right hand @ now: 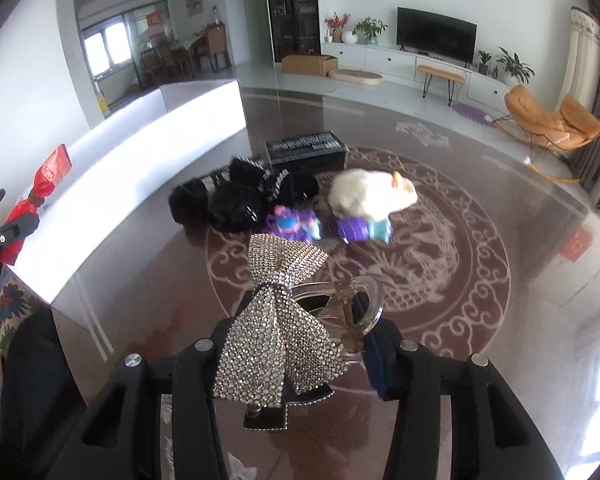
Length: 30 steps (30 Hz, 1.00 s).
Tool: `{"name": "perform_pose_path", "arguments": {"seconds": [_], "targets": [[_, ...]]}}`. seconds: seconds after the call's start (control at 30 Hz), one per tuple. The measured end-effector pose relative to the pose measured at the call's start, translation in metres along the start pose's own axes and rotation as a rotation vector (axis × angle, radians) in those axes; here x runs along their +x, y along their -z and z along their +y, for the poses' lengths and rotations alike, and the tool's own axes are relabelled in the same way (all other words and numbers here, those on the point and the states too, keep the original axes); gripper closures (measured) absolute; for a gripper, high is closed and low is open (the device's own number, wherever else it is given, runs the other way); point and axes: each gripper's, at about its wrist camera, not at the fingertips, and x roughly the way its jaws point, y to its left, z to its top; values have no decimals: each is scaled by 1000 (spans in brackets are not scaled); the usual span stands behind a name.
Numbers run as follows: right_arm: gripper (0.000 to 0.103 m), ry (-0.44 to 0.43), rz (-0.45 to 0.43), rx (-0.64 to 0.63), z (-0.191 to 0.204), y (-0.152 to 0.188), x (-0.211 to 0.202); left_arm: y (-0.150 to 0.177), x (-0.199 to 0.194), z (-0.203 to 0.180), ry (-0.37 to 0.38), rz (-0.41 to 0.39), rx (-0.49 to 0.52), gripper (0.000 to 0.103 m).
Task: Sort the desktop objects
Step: 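Carry both items over the cardboard bin and open both tools to drop them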
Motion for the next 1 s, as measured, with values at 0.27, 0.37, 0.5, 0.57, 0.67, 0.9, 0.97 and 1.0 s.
{"name": "perform_pose_path", "arguments": {"seconds": [0.27, 0.37, 0.5, 0.57, 0.67, 0.9, 0.97, 1.0], "targets": [[55, -295, -67, -93, 147, -107, 13, -69, -10, 122, -236, 1, -39, 80], [55, -393, -47, -186, 227, -131, 28, -79, 6, 162, -305, 65, -49, 80], [55, -452, 26, -347, 320, -135, 59, -75, 28, 202, -347, 157, -86, 80], [55, -421, 70, -424, 353, -127, 78, -68, 38, 217, -353, 199, -116, 80], [54, -391, 145, -493, 380, -112, 106, -56, 49, 226, -385, 246, -139, 73], [6, -382, 150, -448, 369, -104, 120, -51, 25, 204, -414, 129, -145, 30], [6, -394, 118, -403, 350, -107, 108, -50, 11, 182, -375, 74, -148, 30], [6, -394, 85, -382, 338, -108, 98, -51, 5, 168, -339, 44, -144, 30]]}}
